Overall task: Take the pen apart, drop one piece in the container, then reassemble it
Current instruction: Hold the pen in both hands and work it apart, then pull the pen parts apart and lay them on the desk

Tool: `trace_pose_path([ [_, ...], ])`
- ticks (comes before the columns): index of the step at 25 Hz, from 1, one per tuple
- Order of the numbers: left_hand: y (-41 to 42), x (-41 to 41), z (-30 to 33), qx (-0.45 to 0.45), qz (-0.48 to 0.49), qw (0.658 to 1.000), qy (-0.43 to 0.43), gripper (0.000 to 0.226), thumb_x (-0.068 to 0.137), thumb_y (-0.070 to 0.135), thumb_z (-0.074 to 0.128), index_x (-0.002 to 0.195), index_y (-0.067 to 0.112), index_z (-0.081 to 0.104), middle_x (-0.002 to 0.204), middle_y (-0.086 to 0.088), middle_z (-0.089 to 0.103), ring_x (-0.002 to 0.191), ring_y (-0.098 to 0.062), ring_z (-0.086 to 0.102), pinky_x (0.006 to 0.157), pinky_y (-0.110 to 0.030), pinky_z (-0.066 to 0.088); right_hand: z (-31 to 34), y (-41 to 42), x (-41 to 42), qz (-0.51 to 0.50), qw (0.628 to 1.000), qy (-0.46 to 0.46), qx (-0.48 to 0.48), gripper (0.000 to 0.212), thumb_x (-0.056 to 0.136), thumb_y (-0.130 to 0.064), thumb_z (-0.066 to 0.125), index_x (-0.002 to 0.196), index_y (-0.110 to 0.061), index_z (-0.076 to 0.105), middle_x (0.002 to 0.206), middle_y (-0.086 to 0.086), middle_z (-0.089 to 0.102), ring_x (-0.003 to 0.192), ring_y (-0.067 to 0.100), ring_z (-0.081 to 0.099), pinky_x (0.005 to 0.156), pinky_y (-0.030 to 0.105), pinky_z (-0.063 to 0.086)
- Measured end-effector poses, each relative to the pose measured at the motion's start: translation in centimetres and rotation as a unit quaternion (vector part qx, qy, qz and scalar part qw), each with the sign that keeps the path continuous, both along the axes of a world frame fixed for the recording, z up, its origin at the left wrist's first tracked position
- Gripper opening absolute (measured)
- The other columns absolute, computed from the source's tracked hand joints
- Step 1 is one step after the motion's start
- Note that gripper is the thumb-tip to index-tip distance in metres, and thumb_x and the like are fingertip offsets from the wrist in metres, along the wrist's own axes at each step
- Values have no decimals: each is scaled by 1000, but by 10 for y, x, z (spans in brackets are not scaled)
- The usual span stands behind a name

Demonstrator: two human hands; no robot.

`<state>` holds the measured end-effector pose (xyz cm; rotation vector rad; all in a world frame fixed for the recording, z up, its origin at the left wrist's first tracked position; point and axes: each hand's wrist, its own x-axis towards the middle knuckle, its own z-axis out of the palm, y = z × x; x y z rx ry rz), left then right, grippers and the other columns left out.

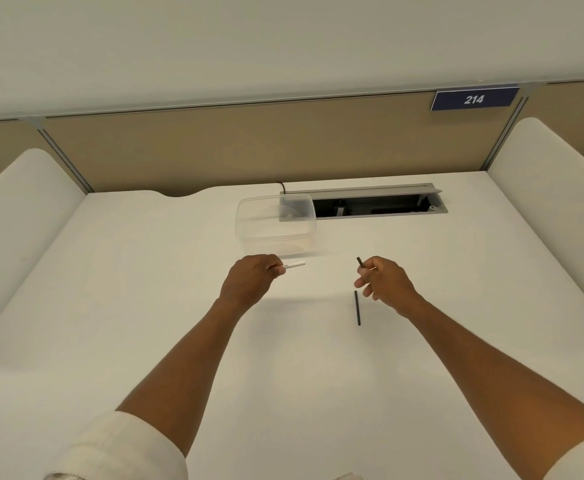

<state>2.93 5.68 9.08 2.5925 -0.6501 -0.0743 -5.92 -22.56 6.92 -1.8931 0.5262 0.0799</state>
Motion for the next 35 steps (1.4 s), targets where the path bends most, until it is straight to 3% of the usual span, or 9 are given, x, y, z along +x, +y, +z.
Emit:
trace_pose_path([
  [4, 1, -3, -10, -1, 34, 999, -11, 15, 93, 36, 54, 85, 28, 63, 78, 10, 65, 74, -16, 57, 64, -34, 47, -11, 14, 0, 44, 996, 15, -78, 9, 89, -17, 66, 83, -11, 68, 83, 3, 70, 67, 15, 60, 68, 29, 49],
  [8, 2, -6, -21, 8, 39, 999, -2, 14, 91, 39, 57, 84, 29, 64, 78, 12, 64, 75, -13, 57, 62, -32, 45, -21, 33, 5, 74, 988, 47, -125, 6, 85, -12, 69, 80, -12, 67, 70, -1, 59, 70, 21, 56, 69, 29, 47],
  [13, 11, -11, -41, 14, 61, 997, 48, 15, 84, 41, 64, 76, 29, 64, 77, 12, 60, 75, -10, 56, 58, -27, 40, -32, 52, 10, 77, 975, 96, -183, 2, 80, -12, 67, 80, -13, 65, 80, 6, 66, 77, 28, 66, 74, 38, 58],
  [18, 17, -13, -49, 23, 55, 996, 60, 14, 83, 41, 65, 77, 28, 64, 78, 11, 58, 75, -10, 56, 59, -28, 41, -42, 59, 16, 87, 958, 116, -247, 12, 79, -15, 63, 85, -5, 65, 91, 12, 71, 87, 30, 66, 73, 35, 53],
  [23, 18, -7, -53, 28, 52, 996, 65, 15, 84, 41, 65, 76, 28, 63, 77, 11, 56, 73, -11, 54, 57, -27, 37, -47, 63, 19, 74, 957, 128, -250, 19, 80, -20, 65, 90, -4, 63, 94, 12, 69, 87, 31, 65, 71, 34, 51],
  [35, 15, -3, -58, 34, 48, 995, 77, 15, 85, 41, 66, 79, 27, 64, 81, 10, 60, 77, -13, 57, 63, -31, 44, -48, 65, 21, 54, 961, 143, -232, 19, 78, -23, 68, 89, -7, 65, 92, 9, 70, 85, 29, 66, 69, 31, 51],
])
